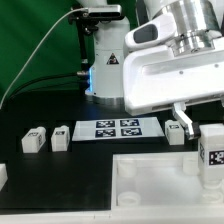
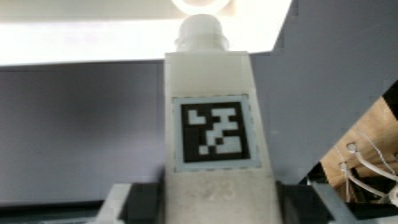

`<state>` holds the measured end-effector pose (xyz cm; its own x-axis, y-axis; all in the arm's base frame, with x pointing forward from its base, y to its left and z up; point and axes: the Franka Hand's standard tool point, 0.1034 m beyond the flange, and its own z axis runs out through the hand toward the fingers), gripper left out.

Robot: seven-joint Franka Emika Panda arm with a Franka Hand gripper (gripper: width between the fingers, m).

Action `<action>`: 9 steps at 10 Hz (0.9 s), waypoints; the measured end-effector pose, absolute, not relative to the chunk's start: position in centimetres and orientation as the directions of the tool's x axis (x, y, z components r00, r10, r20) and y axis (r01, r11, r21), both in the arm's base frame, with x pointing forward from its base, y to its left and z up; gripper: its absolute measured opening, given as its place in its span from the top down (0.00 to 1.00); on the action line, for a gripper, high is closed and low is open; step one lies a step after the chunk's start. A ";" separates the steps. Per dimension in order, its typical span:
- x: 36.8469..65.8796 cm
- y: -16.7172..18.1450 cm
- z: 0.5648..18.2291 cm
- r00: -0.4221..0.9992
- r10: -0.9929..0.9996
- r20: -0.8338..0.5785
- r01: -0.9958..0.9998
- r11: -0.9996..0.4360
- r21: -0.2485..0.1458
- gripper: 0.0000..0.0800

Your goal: Assemble one leg

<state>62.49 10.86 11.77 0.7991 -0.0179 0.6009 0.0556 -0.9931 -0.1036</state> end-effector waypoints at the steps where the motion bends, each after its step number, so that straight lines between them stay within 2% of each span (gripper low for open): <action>1: 62.3 11.0 11.5 0.802 -0.016 0.597 0.058 -0.993 -0.104 0.63; 6: 61.5 11.5 10.1 0.816 -0.007 0.577 0.064 -0.993 -0.103 0.63; 9: 61.1 11.4 8.7 0.827 -0.010 0.562 0.058 -0.993 -0.103 0.63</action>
Offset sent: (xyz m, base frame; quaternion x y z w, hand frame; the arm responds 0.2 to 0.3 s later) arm -0.0069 0.0049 -0.0099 -0.0095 -0.0039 0.0061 0.9999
